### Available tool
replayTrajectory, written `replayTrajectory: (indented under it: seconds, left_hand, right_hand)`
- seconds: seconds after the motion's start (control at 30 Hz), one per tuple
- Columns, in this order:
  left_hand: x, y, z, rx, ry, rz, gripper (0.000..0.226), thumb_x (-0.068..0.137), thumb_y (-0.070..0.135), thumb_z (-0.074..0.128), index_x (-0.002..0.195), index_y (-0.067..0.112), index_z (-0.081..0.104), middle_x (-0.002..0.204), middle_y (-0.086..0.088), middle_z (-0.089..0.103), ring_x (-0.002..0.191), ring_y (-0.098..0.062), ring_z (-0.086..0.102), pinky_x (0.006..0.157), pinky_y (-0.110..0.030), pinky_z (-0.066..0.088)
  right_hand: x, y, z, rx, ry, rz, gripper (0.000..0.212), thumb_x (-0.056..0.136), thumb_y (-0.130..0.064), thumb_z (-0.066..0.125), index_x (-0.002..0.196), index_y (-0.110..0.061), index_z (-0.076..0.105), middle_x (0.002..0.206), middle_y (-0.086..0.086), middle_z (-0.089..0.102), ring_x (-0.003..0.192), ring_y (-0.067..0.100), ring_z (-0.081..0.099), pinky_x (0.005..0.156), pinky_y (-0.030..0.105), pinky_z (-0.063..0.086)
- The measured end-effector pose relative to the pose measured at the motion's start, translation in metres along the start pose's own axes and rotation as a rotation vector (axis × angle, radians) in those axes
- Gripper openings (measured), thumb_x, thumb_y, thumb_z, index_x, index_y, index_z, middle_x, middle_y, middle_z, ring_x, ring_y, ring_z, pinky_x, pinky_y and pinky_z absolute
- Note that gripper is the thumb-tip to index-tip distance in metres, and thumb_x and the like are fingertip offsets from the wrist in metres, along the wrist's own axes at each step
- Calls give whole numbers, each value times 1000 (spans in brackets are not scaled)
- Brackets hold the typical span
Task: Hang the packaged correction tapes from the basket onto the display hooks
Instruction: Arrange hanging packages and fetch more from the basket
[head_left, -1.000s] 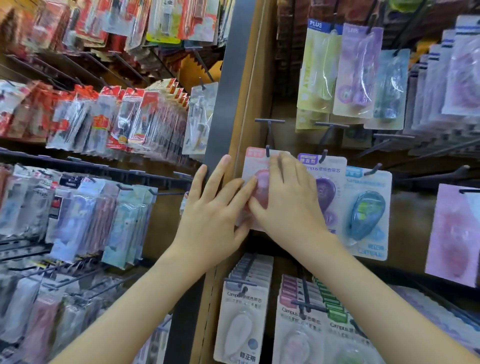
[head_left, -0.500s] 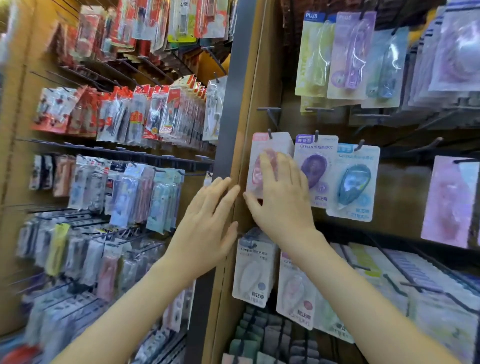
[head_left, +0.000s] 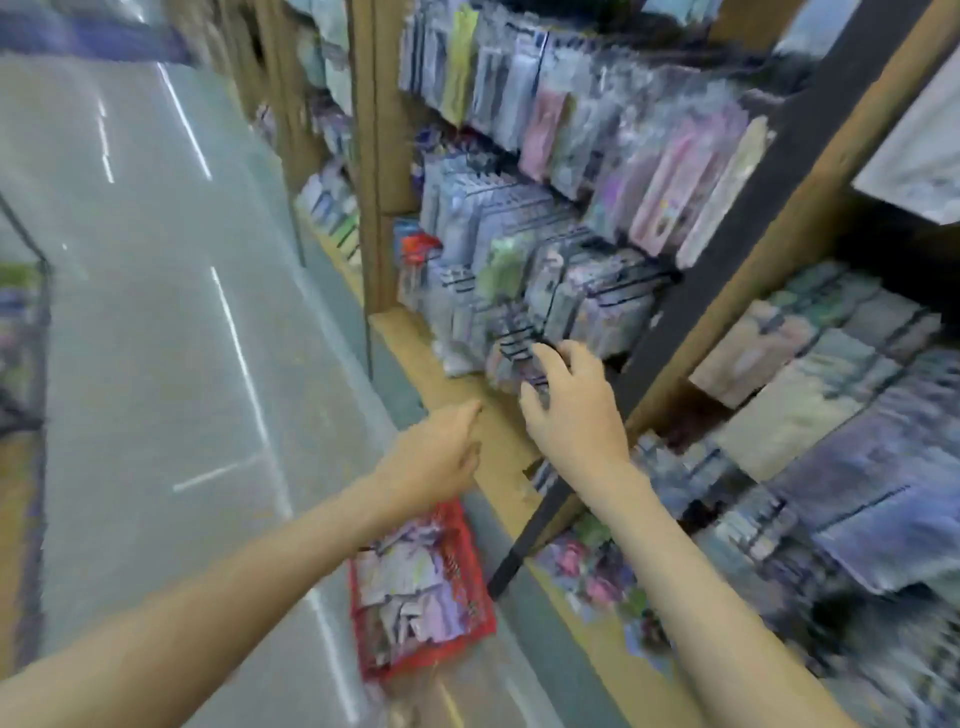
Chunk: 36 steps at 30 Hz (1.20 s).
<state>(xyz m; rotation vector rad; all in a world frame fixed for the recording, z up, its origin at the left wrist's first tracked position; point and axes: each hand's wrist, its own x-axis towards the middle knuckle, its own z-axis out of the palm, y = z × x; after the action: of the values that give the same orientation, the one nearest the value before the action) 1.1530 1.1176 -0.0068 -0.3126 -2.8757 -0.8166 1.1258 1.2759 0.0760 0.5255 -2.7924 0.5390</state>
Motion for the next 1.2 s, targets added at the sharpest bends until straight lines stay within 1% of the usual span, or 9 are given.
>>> replayTrajectory:
  seconds: [0.23, 0.4, 0.57, 0.7, 0.77, 0.87, 1.03, 1.13, 1.2]
  left_hand:
    - [-45, -153, 89, 24, -255, -333, 31, 92, 16, 47, 119, 4, 52, 113, -15, 57, 106, -35, 55, 80, -40, 41]
    - [-68, -242, 163, -37, -319, -492, 56, 86, 37, 28, 109, 0, 62, 98, -18, 63, 84, -40, 64, 61, -42, 52]
    - [-91, -313, 276, -132, -315, -713, 45, 84, 27, 28, 117, 11, 55, 97, -21, 60, 80, -38, 63, 64, -31, 46]
    - [-100, -350, 402, -194, -173, -852, 32, 85, 9, 54, 115, 6, 64, 111, -13, 66, 96, -27, 66, 87, -13, 37]
    - [-102, -365, 465, -156, -188, -915, 47, 86, 13, 66, 131, 8, 55, 135, -8, 54, 121, -25, 54, 103, -34, 42]
    - [-99, -392, 554, -20, -421, -904, 75, 50, 7, 84, 121, -3, 61, 130, -28, 54, 116, -42, 57, 89, -49, 50]
    - [-96, -447, 645, 220, -399, -982, 84, 91, 25, 52, 152, 7, -4, 157, -25, -4, 147, -35, 0, 118, -37, 4]
    - [-94, -465, 668, 409, -423, -909, 94, 91, 43, 48, 147, 2, -15, 157, -25, -5, 146, -38, -1, 118, -40, 1]
    - [-91, -472, 680, 323, -442, -935, 90, 94, 44, 44, 148, 4, -17, 157, -24, -10, 146, -38, -7, 118, -41, -2]
  right_hand:
    - [6, 16, 203, 32, -536, 137, 52, 95, -28, 52, 143, -14, 38, 144, 13, 35, 133, 32, 31, 105, 38, 29]
    - [-16, 53, 351, 116, -711, 246, 58, 88, -20, 60, 142, -13, 41, 132, 15, 47, 123, 35, 44, 103, 39, 35]
    - [-85, 109, 496, 169, -800, 363, 64, 73, -23, 50, 134, -2, 52, 116, 25, 57, 107, 44, 55, 94, 46, 45]
    - [-136, 159, 597, 134, -917, 247, 65, 79, 3, 54, 141, -13, 47, 134, 23, 51, 120, 41, 49, 103, 46, 41]
    - [-149, 183, 645, 120, -965, 196, 66, 81, 12, 52, 141, -15, 47, 138, 21, 49, 123, 39, 48, 104, 42, 39]
    - [-150, 208, 718, 85, -1018, 101, 56, 90, 0, 44, 144, -12, 42, 139, 16, 49, 126, 36, 45, 107, 41, 36]
    - [-138, 222, 828, 134, -1023, -107, 66, 85, -17, 58, 146, -10, 36, 138, 13, 50, 129, 34, 44, 107, 52, 34]
    - [-135, 226, 859, 50, -1118, -222, 66, 91, -31, 58, 150, -24, 29, 154, -4, 31, 141, 22, 27, 115, 44, 13]
    - [-135, 231, 862, -3, -1092, -227, 67, 90, -25, 58, 150, -26, 28, 156, -9, 25, 133, 24, 31, 107, 39, 20]
